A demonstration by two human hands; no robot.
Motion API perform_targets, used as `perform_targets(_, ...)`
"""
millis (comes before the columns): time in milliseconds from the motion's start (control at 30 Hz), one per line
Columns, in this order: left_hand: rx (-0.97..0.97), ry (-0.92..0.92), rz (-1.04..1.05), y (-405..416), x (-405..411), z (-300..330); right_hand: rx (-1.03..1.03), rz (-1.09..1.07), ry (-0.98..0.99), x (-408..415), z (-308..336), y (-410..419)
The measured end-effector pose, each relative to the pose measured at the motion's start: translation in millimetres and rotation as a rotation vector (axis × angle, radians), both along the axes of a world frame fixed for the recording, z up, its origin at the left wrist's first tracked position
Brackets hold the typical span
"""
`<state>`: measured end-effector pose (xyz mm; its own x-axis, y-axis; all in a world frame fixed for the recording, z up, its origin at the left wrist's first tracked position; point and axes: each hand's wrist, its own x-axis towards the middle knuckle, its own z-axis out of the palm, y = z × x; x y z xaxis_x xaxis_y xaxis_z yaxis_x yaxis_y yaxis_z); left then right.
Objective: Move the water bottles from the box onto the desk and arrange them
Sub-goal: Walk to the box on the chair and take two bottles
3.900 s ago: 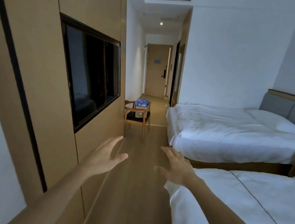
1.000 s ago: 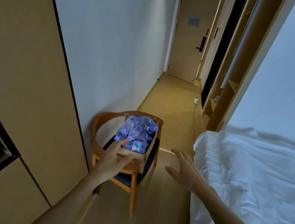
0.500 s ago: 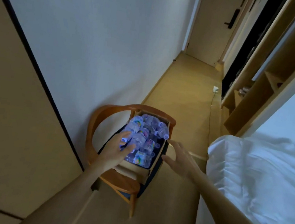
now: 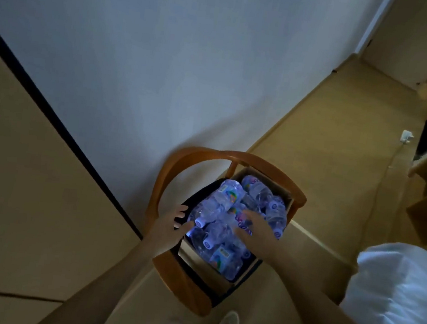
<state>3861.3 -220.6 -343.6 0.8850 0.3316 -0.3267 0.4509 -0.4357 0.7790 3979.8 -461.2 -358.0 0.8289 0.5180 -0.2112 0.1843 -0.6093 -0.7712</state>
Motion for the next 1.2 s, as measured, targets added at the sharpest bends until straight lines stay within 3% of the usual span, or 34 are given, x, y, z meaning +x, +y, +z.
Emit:
perform_targets(133, -0.094, 0.135, 0.019, -5.2, 16.8, -19.2, 0.013, 0.045, 0.09, 10.5, -18.8, 4.3)
perform_targets(367, -0.216, 0.228, -0.005, -8.2, 51.7, -57.1, -0.119, -0.077, 0.162, 1.5, -27.4, -7.7)
perform_targets(633, -0.097, 0.18, -0.064, -4.7, 68.7, -75.4, -0.165, -0.144, 0.222, -22.9, -40.0, -0.2)
perform_targets(1067, 0.024, -0.134, -0.351, 15.5, 96.8, -32.7, -0.558, 0.376, -0.216, -45.9, -22.8, 60.9)
perform_targets(1200, -0.001, -0.148, -0.369, 16.9, 122.9, -16.0, -0.614, 0.45, -0.28, -47.7, -25.2, 69.1)
